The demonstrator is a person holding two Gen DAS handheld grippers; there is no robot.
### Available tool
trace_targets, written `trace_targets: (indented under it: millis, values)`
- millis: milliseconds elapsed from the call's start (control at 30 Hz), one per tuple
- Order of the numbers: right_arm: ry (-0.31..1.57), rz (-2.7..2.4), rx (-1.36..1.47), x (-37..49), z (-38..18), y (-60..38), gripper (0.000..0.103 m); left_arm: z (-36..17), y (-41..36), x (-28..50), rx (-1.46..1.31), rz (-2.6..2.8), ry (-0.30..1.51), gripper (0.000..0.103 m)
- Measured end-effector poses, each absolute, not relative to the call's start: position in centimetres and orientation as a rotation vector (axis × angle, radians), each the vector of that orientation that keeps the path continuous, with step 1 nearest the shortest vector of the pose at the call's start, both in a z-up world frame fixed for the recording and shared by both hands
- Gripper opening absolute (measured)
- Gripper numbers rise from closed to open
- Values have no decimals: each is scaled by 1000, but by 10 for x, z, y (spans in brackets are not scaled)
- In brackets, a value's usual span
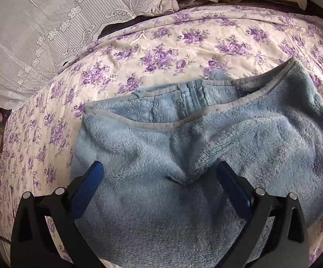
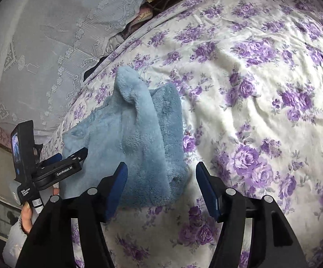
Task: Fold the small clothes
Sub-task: 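Lift the folded jacket with the right tool and fold it over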
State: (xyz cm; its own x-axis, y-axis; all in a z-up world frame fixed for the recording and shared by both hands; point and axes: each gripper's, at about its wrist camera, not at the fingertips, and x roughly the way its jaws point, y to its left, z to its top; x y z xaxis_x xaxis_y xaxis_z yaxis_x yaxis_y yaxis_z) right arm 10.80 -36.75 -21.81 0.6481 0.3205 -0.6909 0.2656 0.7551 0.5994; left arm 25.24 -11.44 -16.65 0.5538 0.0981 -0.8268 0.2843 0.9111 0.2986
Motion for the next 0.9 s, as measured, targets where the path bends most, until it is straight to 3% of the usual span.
trace_targets:
  millis: [500,533,567,667,900]
  values:
    - [857,89,815,153,-248,-366,69,-197,-120,263,411,-63,1010,99]
    - [856,88,810,154,-248,-365,67,-197,-120,262,409,-63,999,99]
    - [853,89,802,154,-246,-363,59,-198,-119,261,410,-62,990,99]
    - [847,94,775,155,-238,-359,46,-197,-119,261,410,-67,988,99]
    - [829,79,705,152,-211,-349,32,-196,-116,263,385,-83,1003,99]
